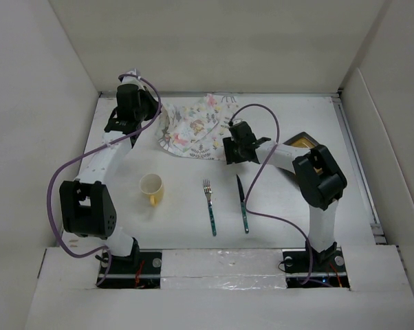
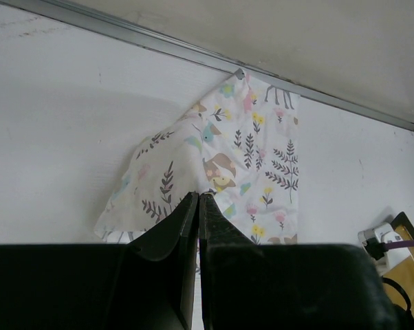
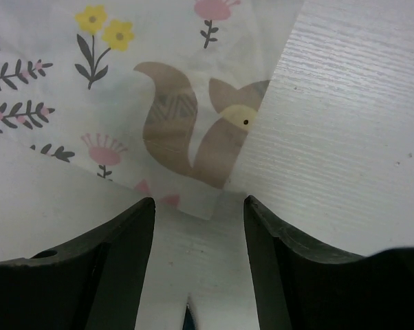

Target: Set the dinner table for one person

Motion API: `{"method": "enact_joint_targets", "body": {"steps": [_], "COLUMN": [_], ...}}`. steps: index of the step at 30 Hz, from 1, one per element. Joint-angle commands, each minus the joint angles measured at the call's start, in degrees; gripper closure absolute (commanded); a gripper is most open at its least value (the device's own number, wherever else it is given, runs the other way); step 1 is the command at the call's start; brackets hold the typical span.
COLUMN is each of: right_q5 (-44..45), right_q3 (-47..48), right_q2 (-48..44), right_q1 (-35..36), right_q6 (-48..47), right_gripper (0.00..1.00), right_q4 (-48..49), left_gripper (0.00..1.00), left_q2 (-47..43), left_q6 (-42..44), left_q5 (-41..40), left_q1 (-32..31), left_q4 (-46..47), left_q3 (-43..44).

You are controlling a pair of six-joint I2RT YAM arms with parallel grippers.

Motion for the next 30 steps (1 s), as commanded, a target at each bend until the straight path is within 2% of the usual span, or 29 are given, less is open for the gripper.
{"method": "enact_joint_targets", "body": {"steps": [1, 7, 11, 14, 16, 20, 22, 25, 26, 28, 30], "right_q5": [0.3, 4.1, 3.9, 1.4, -0.1, -0.3, -1.5, -0.7, -0.7, -1.0, -0.2], "right_q3": [0.6, 2.1, 3.4, 1.7, 0.9, -1.2, -1.8, -2.2, -2.3, -2.5, -2.8], "right_q2": [1.5, 3.2, 3.7, 2.6, 2.2, 0.9, 0.9, 1.4, 1.4, 1.7, 1.4], "right_q1": [-0.3, 0.9, 0.9, 0.9, 0.9, 0.9, 1.4, 1.4, 1.4, 1.4, 1.4], "right_q6": [1.4, 2.5, 2.6, 3.3, 3.5, 4.8, 4.8, 5.4, 5.5, 5.6, 6.0], "right_gripper": [0.41, 0.57, 0.74, 0.81, 0.8, 0.46, 0.45, 0.63, 0.74, 0.82, 0.94], "right_q4": [3.1, 1.1, -0.1, 1.1, 2.1, 2.8, 3.0, 2.9, 3.1, 3.3, 3.4], "left_gripper": [1.0, 1.0, 1.0, 1.0, 1.0, 1.0, 1.0, 1.0, 1.0, 1.0, 1.0], "left_q2": [-0.5, -1.1, -1.3, -1.2, -1.3, -1.2, -1.2, -1.3, -1.4, -1.5, -1.7], "left_q6": [0.2, 0.0, 0.0, 0.0, 0.1, -0.1, -0.1, -0.1, -0.1, 0.0, -0.1], "left_q5": [-0.2, 0.3, 0.2, -0.1, -0.3, -0.2, -0.3, -0.1, -0.3, -0.4, -0.3], "left_q1": [0.3, 0.3, 0.3, 0.3, 0.3, 0.3, 0.3, 0.3, 0.3, 0.3, 0.3], "left_q4": [2.3, 2.5, 2.5, 2.4, 2.4, 2.5, 2.4, 2.5, 2.4, 2.4, 2.5], "left_q3": [-0.5, -0.6, -0.6, -0.6, -0.5, -0.6, -0.7, -0.6, -0.6, -0.5, -0.6]}}
